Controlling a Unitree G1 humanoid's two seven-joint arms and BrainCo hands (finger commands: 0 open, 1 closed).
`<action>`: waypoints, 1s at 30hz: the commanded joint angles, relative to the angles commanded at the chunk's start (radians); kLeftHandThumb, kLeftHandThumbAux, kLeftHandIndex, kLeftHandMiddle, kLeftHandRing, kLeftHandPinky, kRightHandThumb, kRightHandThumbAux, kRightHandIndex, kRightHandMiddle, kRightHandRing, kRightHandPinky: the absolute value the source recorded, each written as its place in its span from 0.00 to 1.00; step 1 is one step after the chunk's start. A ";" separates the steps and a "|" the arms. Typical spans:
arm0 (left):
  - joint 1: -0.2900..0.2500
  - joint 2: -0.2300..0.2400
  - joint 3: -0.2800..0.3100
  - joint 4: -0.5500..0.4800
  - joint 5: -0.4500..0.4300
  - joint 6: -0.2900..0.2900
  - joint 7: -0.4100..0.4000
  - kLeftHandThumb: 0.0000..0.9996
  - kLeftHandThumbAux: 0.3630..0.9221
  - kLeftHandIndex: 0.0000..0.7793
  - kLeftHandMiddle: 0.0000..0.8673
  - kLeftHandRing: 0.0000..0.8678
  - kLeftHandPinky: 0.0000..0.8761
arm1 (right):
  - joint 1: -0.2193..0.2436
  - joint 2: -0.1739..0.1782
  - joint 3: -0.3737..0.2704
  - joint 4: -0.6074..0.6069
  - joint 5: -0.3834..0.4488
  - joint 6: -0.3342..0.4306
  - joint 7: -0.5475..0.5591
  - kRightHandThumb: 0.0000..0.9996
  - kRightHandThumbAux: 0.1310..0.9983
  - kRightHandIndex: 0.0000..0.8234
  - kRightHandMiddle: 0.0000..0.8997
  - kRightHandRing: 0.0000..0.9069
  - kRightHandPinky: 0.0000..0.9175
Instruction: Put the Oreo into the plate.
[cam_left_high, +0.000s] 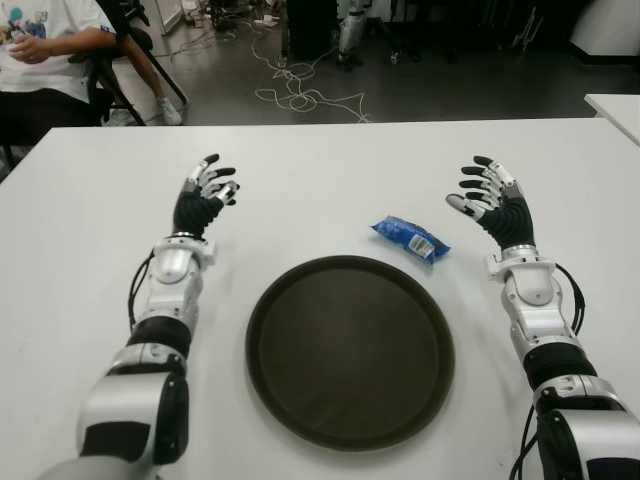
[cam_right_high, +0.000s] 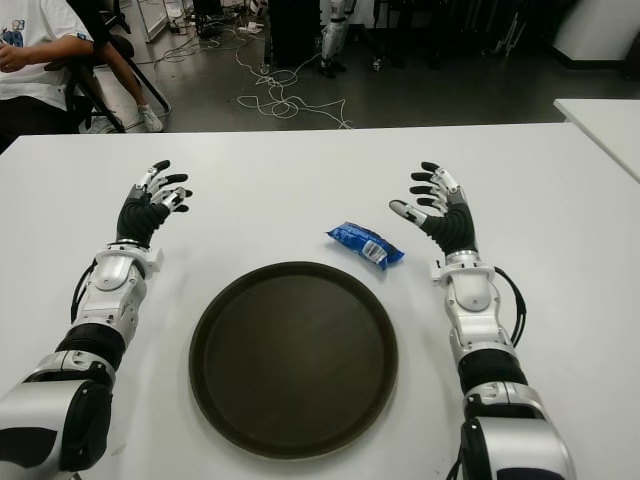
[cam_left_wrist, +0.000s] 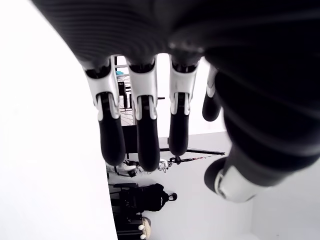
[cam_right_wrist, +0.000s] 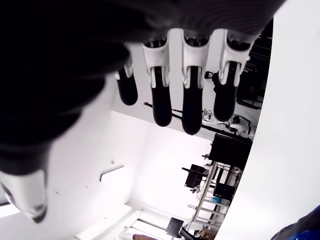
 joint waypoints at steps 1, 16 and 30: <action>0.000 -0.001 0.001 0.000 -0.001 -0.001 0.000 0.47 0.67 0.17 0.31 0.37 0.45 | -0.002 -0.001 0.001 0.002 -0.002 0.000 -0.001 0.00 0.54 0.23 0.30 0.31 0.32; -0.003 -0.001 0.003 0.002 -0.004 0.000 0.000 0.47 0.64 0.17 0.31 0.36 0.45 | -0.009 -0.006 0.002 0.007 -0.011 0.022 -0.001 0.00 0.57 0.24 0.31 0.32 0.32; -0.024 -0.004 -0.003 0.023 0.007 0.008 0.015 0.48 0.64 0.17 0.31 0.37 0.45 | -0.040 -0.029 0.023 -0.010 -0.080 0.016 -0.086 0.00 0.58 0.21 0.29 0.31 0.32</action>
